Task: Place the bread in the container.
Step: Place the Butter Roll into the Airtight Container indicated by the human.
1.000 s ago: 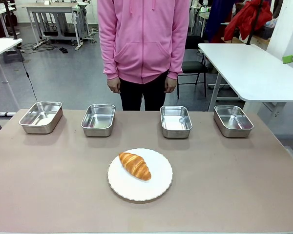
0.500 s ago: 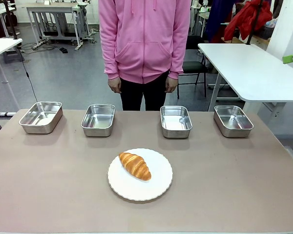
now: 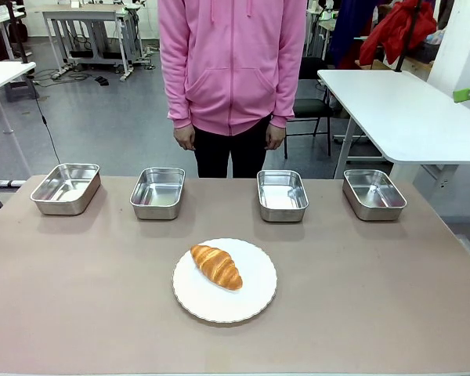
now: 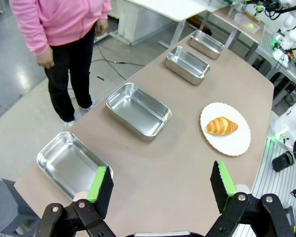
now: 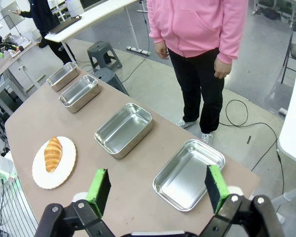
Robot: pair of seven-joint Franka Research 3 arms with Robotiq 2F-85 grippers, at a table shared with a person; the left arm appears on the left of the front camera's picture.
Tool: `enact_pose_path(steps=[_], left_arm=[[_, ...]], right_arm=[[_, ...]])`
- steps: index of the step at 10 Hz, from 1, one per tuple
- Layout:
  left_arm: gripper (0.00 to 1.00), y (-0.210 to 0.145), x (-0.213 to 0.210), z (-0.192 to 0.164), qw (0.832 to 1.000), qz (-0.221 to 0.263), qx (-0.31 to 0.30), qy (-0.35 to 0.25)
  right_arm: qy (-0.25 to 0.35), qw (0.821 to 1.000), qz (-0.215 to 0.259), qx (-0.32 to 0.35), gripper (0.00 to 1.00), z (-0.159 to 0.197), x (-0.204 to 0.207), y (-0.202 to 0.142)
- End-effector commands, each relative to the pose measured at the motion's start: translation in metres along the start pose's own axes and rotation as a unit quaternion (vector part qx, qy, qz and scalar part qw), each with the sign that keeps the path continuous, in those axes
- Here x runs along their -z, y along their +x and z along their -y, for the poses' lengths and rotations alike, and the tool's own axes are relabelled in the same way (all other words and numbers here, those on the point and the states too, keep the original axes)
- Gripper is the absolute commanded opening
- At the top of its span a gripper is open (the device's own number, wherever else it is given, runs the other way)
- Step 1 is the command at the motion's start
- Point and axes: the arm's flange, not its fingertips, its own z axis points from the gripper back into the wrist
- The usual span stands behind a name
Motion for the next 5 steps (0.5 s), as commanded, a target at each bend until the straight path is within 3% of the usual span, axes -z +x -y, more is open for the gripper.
enact_pose_path(steps=[1, 5], left_arm=[[1.00, 0.0005, -0.0005, 0.0010, 1.000, 0.001, 0.002, 0.000], [1.00, 0.0005, -0.0005, 0.0010, 1.000, 0.001, 0.002, 0.000]], right_arm=[[0.003, 1.000, 0.005, -0.001, 1.00, -0.0015, 0.0006, 0.0003], [0.003, 1.000, 0.005, -0.001, 1.00, -0.0015, 0.0006, 0.0003]])
